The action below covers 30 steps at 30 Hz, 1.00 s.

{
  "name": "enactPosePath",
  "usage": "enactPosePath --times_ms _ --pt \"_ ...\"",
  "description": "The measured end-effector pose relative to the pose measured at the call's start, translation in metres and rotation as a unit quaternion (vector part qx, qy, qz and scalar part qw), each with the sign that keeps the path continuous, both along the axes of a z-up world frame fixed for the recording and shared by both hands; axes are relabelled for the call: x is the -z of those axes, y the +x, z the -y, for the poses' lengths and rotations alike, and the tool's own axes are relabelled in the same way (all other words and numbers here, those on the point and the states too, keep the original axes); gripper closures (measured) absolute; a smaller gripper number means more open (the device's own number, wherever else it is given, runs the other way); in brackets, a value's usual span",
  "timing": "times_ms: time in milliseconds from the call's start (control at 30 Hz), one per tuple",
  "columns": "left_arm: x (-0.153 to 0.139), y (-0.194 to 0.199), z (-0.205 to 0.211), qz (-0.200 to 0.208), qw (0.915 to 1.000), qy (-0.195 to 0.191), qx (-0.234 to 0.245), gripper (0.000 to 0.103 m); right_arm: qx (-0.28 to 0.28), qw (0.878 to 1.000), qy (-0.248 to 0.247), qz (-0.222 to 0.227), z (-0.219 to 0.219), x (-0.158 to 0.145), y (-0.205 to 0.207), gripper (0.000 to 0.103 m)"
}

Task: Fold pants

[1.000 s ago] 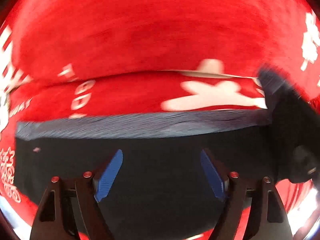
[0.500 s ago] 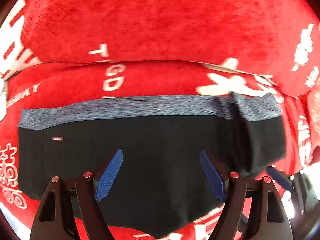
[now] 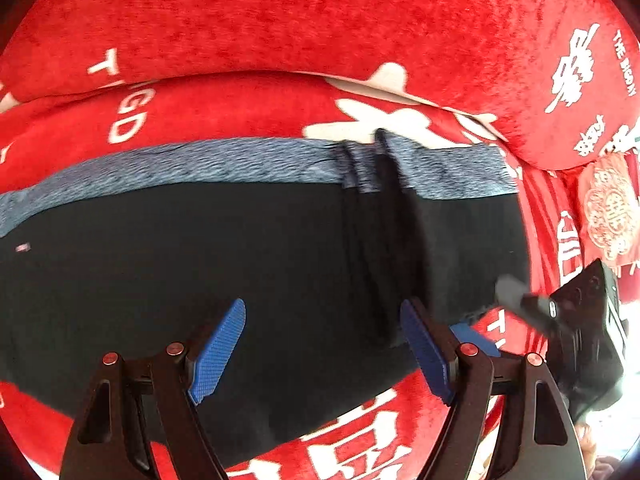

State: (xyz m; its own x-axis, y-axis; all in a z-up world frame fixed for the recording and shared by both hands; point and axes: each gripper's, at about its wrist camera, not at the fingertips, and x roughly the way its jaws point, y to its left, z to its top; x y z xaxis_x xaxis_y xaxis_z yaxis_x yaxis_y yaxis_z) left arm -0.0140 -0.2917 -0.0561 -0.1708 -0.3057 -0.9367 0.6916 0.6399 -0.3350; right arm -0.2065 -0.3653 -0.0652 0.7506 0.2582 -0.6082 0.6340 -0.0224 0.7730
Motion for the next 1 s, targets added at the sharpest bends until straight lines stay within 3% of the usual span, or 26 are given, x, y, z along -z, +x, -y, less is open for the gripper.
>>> enactPosePath --times_ms 67,133,167,367,433,533,600,700,833,967,1000 --pt "-0.003 0.002 -0.008 0.012 0.9999 0.01 0.0 0.022 0.026 1.0 0.017 0.008 0.001 0.01 0.001 0.037" --pt "-0.007 0.002 -0.015 0.028 0.9995 0.016 0.002 0.022 0.046 0.999 0.029 0.002 0.001 0.017 0.001 0.085" --pt "-0.012 0.004 -0.021 0.037 0.9992 0.018 0.002 0.022 0.05 0.998 0.032 0.001 0.002 0.017 0.001 0.091" --pt "-0.032 0.01 -0.039 0.056 0.9984 0.005 0.0 0.022 -0.008 0.999 -0.032 0.024 -0.006 -0.025 0.019 0.091" --pt "-0.031 0.01 -0.04 0.054 0.9985 0.008 0.0 0.022 -0.027 0.999 -0.032 0.004 -0.015 -0.015 0.03 0.091" --pt "-0.031 0.009 -0.036 0.04 0.9992 0.001 0.006 0.022 -0.061 0.995 -0.049 -0.062 -0.027 0.013 0.04 0.091" --pt "-0.032 0.005 -0.028 0.032 0.9992 -0.01 0.024 0.022 -0.054 0.996 -0.046 -0.061 -0.029 0.018 0.038 0.087" --pt "-0.03 -0.003 -0.009 0.009 0.9977 -0.03 0.06 0.022 -0.115 0.989 -0.055 -0.07 -0.031 -0.001 0.046 0.071" --pt "-0.021 -0.013 0.017 -0.033 0.9944 -0.045 0.09 0.022 -0.194 0.971 -0.13 -0.047 -0.028 -0.054 0.046 0.07" --pt "-0.015 -0.017 0.03 -0.061 0.9928 -0.056 0.087 0.025 -0.181 0.967 -0.172 -0.057 0.004 -0.078 0.029 0.07" --pt "-0.014 -0.018 0.031 -0.069 0.9923 -0.058 0.085 0.034 -0.169 0.969 -0.17 -0.059 0.01 -0.078 0.024 0.07"
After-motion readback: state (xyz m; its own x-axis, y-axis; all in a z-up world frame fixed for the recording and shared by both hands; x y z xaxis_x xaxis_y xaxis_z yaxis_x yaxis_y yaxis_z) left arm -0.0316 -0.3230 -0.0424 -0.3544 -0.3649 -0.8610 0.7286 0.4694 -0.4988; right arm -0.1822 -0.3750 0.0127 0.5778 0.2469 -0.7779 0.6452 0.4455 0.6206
